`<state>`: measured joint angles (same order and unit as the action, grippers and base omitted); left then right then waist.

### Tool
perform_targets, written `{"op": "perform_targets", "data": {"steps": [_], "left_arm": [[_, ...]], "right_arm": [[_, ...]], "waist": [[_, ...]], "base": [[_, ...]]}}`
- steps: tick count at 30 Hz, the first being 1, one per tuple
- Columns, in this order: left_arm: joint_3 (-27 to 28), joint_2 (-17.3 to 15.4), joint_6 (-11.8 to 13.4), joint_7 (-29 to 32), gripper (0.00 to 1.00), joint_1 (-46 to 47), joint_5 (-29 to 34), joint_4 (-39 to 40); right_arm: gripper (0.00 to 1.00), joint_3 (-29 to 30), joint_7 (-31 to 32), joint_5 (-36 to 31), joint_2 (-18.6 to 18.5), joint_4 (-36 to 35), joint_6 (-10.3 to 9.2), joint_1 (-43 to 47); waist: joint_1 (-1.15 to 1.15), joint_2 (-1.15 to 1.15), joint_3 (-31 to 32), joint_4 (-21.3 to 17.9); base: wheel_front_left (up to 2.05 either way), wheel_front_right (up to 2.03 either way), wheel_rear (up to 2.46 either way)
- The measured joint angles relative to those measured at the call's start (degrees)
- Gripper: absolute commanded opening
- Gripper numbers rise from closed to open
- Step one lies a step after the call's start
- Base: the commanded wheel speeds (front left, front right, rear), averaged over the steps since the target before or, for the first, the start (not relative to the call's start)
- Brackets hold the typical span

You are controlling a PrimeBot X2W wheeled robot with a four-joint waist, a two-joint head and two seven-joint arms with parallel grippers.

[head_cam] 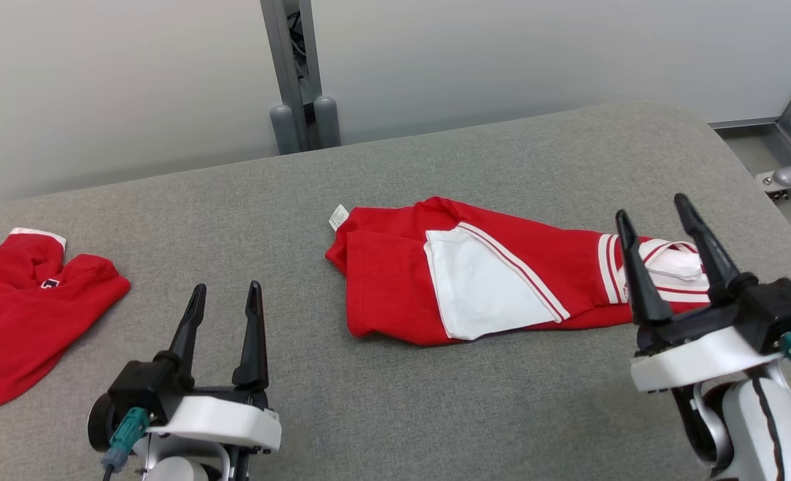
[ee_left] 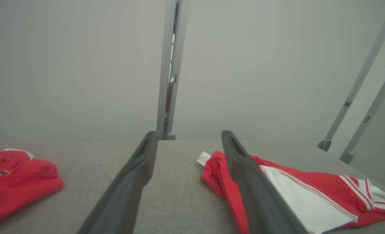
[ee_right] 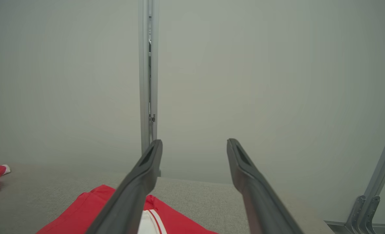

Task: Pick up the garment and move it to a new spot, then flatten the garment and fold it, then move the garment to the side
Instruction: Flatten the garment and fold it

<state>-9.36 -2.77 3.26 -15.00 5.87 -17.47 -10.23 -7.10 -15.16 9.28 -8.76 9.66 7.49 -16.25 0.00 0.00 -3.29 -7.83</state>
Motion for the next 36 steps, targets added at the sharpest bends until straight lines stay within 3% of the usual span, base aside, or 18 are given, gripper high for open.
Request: {"op": "perform_targets", "data": {"steps": [12,17,23,30,36], "left_arm": [[0.2,0.0,-0.1,0.0,1.0,-0.6,0.3,-0.4],[-0.8,0.0,-0.4,0.0,1.0,0.0,0.4,-1.2],[-1.6,0.0,-0.7,0.0,1.0,0.7,0.5,-1.9],[-3.0,0.0,-0.7,0.0,1.0,2.6,0.9,-2.5],[-3.5,0.0,-0.7,0.0,1.0,3.0,0.8,-2.6]], "right_arm": [[1.0,-3.0,0.0,-1.3,1.1,-0.5,0.0,3.3],[1.0,-10.2,0.0,-0.8,-0.4,6.1,0.0,2.1],[1.0,-13.3,0.0,-0.2,-0.4,13.3,0.0,-1.2],[1.0,-13.5,0.0,2.7,0.4,24.6,0.0,-5.7],[1.0,-13.3,0.0,3.5,0.3,28.3,0.0,-8.5]], "waist": [[0.0,0.0,-2.1,2.1],[0.0,0.0,-3.7,4.0],[0.0,0.0,-5.5,6.4],[0.0,0.0,-7.8,10.3],[0.0,0.0,-9.2,13.5]], "base": [[0.0,0.0,0.0],[0.0,0.0,0.0],[0.0,0.0,0.0],[0.0,0.0,0.0],[0.0,0.0,0.0]]}}
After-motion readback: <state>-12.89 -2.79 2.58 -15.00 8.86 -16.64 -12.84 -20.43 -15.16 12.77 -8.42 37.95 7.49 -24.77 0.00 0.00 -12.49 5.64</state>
